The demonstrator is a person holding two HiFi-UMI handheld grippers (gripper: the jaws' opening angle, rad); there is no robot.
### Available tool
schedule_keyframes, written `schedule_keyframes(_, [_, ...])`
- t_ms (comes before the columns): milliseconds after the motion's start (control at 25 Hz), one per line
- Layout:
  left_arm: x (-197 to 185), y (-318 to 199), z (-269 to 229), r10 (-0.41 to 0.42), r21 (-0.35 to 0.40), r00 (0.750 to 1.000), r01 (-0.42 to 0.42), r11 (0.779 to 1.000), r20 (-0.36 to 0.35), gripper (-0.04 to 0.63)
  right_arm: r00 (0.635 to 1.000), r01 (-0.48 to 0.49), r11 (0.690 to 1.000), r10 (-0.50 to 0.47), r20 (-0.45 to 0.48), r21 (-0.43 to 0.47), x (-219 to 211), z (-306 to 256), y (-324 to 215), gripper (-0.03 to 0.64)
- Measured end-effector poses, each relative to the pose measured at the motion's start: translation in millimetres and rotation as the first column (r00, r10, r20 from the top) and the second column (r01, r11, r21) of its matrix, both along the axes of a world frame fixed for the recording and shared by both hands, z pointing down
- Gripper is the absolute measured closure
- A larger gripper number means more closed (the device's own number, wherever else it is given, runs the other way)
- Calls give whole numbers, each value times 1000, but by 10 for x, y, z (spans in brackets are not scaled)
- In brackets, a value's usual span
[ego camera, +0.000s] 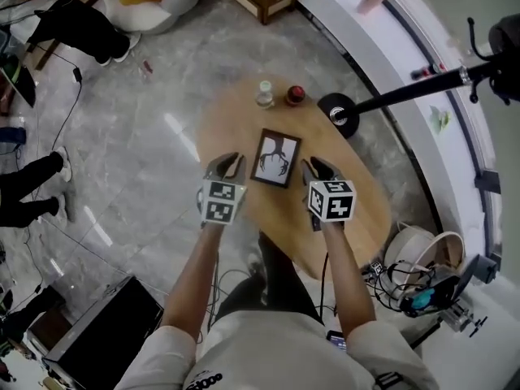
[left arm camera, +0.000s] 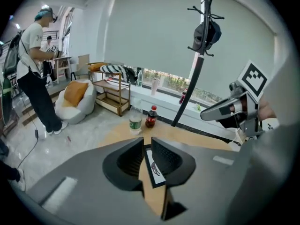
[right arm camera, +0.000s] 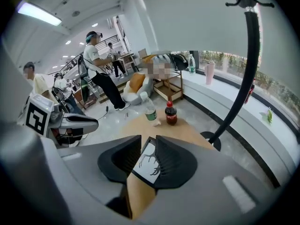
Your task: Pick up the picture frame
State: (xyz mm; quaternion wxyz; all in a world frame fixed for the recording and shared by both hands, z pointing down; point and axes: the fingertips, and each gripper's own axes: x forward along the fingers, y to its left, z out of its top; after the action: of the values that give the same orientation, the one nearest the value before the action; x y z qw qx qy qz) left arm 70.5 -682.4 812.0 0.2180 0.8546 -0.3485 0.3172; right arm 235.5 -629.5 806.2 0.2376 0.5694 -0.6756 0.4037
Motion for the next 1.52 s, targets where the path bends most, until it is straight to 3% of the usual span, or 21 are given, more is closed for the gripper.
schedule_keyframes(400, [89, 177, 1173, -63, -209, 998, 66, 976, 23, 517, 999, 31, 988, -36, -24, -153, 192, 1204, -246, 515])
schedule_keyframes(680, [168, 373, 1787, -4, -291, 998, 24, 956, 67, 497, 1000, -3, 973, 3, 1, -230, 269, 1830, -283, 506])
schedule_keyframes(920, [172, 558, 2226, 61, -334, 992, -20, 942, 114, 479, 999, -36, 963, 45, 26, -266, 236, 2181, -293, 486])
schedule_keyframes(1520, [243, 689, 2675, 78, -390, 986, -13, 921, 150, 460, 988, -136, 932, 155, 28, -335, 425, 2659, -454, 492])
